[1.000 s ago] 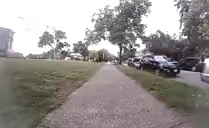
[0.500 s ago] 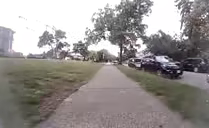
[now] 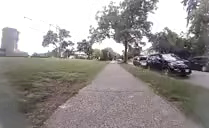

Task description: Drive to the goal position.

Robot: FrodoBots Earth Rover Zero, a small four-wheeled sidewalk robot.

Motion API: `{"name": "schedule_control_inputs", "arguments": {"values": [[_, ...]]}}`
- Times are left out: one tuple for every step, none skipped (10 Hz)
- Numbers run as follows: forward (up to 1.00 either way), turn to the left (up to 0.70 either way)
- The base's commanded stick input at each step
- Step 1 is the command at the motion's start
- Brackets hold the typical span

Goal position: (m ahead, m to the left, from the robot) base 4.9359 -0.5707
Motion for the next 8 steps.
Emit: {"name": "schedule_control_inputs", "arguments": {"values": [[0.7,0.0],[0.7,0.0],[0.7,0.0],[0.7,0.0],[0.7,0.0],[0.7,0.0],[0.7,0.0],[0.7,0.0]]}}
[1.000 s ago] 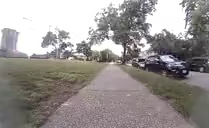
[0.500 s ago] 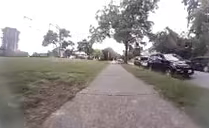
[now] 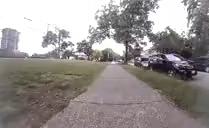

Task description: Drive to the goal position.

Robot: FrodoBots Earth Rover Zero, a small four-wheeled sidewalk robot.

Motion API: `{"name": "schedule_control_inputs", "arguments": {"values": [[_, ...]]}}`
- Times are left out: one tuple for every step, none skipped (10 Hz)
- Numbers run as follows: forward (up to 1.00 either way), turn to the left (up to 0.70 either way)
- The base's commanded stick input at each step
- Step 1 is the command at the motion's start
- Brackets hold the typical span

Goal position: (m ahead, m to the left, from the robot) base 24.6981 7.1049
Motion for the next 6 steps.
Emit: {"name": "schedule_control_inputs", "arguments": {"values": [[0.7,0.0],[0.7,0.0],[0.7,0.0],[0.7,0.0],[0.7,0.0],[0.7,0.0]]}}
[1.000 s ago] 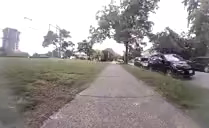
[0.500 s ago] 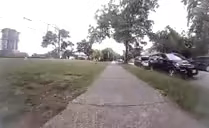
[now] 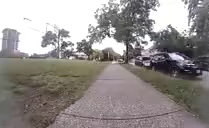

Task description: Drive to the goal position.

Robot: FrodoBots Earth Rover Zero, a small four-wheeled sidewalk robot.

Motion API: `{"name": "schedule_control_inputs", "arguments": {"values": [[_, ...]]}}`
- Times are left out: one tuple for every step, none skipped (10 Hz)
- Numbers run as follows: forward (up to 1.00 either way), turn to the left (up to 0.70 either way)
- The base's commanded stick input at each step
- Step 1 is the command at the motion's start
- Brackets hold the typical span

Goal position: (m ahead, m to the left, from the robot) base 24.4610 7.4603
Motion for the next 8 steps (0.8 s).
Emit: {"name": "schedule_control_inputs", "arguments": {"values": [[0.7,0.0],[0.7,0.0],[0.7,0.0],[0.7,-0.03],[0.7,-0.32],[0.7,-0.35],[0.7,-0.14],[0.7,0.0]]}}
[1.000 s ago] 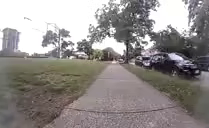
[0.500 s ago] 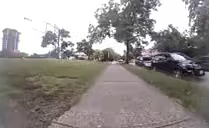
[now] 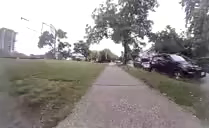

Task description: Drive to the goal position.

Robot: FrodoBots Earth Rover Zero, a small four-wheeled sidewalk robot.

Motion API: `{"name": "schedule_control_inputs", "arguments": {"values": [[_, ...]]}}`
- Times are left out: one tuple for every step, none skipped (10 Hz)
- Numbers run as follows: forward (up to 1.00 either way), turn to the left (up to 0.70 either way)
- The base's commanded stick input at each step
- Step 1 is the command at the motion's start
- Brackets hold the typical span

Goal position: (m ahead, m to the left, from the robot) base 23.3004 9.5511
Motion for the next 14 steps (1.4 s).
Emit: {"name": "schedule_control_inputs", "arguments": {"values": [[0.7,0.0],[0.7,0.0],[0.7,0.0],[0.7,0.0],[0.7,0.0],[0.7,0.0],[0.7,0.0],[0.7,0.0],[0.7,0.0],[0.7,0.0],[0.7,0.0],[0.7,0.0],[0.7,0.0],[0.7,0.0]]}}
